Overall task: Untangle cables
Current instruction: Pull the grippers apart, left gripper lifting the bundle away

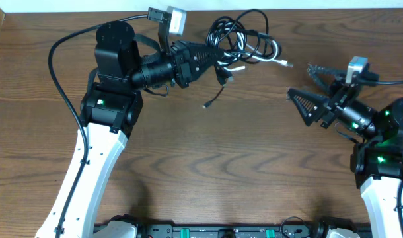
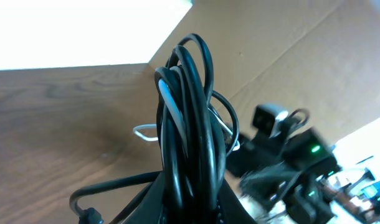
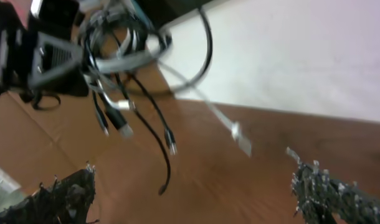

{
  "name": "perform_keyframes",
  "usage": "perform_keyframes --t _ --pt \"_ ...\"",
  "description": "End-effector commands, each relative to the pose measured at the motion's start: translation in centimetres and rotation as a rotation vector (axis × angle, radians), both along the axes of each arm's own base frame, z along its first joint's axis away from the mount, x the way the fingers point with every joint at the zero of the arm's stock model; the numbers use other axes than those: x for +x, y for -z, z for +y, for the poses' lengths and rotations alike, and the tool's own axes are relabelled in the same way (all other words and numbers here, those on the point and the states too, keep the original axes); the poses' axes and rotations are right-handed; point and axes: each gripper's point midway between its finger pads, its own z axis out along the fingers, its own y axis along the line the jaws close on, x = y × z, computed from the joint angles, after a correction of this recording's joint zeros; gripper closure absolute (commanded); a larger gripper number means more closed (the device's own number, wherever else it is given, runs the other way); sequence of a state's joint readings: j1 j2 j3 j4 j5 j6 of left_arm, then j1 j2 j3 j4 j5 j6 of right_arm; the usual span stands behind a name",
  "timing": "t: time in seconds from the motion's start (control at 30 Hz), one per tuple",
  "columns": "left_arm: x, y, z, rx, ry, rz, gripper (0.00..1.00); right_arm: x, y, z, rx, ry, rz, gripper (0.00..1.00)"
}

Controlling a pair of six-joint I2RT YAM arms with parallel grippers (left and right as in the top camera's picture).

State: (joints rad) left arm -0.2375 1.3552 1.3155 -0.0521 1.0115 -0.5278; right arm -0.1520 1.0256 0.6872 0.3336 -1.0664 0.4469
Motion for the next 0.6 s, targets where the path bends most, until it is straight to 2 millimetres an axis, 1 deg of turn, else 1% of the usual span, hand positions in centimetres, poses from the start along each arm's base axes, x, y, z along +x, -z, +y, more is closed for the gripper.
perform_keyframes --t 0.0,0.17,0.37,0.47,0.57 --pt "-0.1 -1.3 0.0 -0.07 -0.006 0.092 0.93 -0.9 0.0 1.8 -0.055 -0.069 -0.058 0.04" --pt "0.1 -1.5 0.1 -0.077 -0.019 0.084 0.92 -2.0 0.1 4.4 -0.082 -0.158 -0.104 0.04" --pt "0.7 -1.7 0.3 -0.13 -0.062 0.202 0.93 -3.3 0.8 7.4 -0.12 -0.264 -0.16 0.05" --pt "0.7 -2.0 0.3 -0.165 -0.065 0.253 0.93 -3.3 1.3 8.3 -0.131 -0.286 -0.163 0.05" --pt "0.7 -2.3 0.2 -0.192 -0.067 0.295 0.92 -2.8 2.1 8.9 -0.137 -0.276 -0.142 0.05"
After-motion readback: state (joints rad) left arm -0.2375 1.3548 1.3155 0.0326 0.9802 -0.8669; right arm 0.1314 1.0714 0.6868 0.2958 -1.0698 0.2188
